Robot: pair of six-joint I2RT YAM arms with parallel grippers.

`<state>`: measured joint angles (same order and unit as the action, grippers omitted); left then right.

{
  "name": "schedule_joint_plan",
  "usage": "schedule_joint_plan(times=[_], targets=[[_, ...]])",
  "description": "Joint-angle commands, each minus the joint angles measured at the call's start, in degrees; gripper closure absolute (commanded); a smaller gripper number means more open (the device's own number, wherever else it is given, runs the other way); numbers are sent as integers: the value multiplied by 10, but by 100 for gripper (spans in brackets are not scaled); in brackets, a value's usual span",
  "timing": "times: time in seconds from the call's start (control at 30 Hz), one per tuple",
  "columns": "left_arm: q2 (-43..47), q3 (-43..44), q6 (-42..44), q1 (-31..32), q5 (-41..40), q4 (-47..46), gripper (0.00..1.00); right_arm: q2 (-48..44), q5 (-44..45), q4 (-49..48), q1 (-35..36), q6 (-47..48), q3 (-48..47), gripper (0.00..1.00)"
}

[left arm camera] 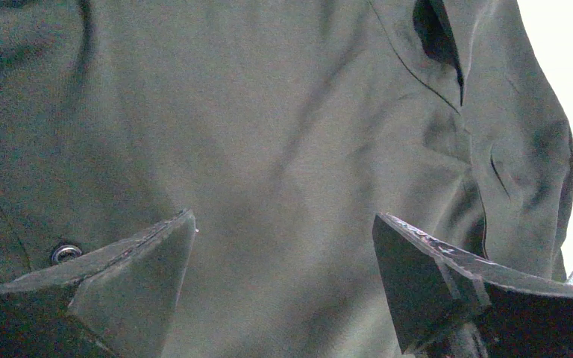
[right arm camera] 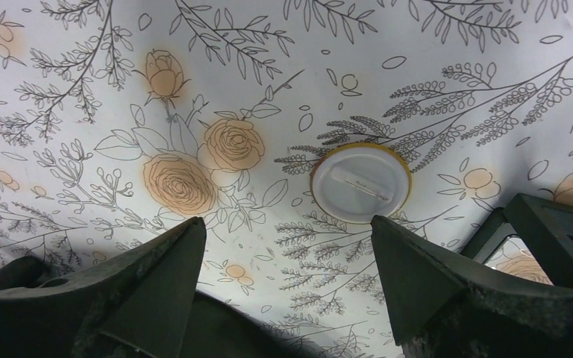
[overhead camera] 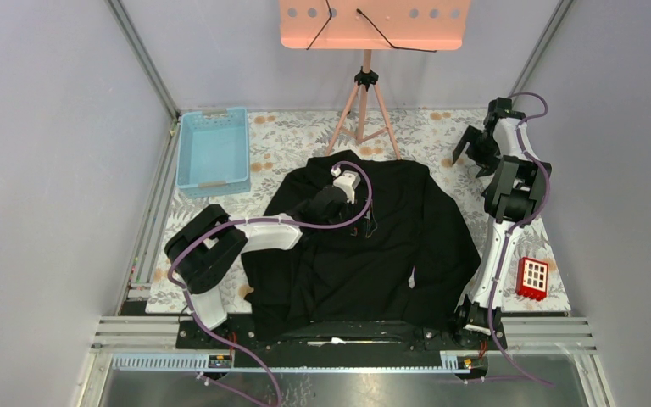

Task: Pin the brooch onto the clothing
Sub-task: Adjust the brooch at the center of the board.

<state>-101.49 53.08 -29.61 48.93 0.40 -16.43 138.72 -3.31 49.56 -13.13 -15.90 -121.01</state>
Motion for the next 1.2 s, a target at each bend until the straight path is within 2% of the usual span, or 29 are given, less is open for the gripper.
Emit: schedule_joint_plan(times=[0.0,0.6,0.87,1.17], targets=[[16,0,1,-3,3,-32,3,-31,-17,-3,1,-8,-15,11],[9,2,-1,-3,7,-35,3,-44,-34,-1,1,-24,-44,12],[8,1,-3,-3,10,-37,3,0,-28,21,1,-25,-91,12],[15,-2,-3,-5,8,-34,3,12,-24,23,1,-23,-88,11]])
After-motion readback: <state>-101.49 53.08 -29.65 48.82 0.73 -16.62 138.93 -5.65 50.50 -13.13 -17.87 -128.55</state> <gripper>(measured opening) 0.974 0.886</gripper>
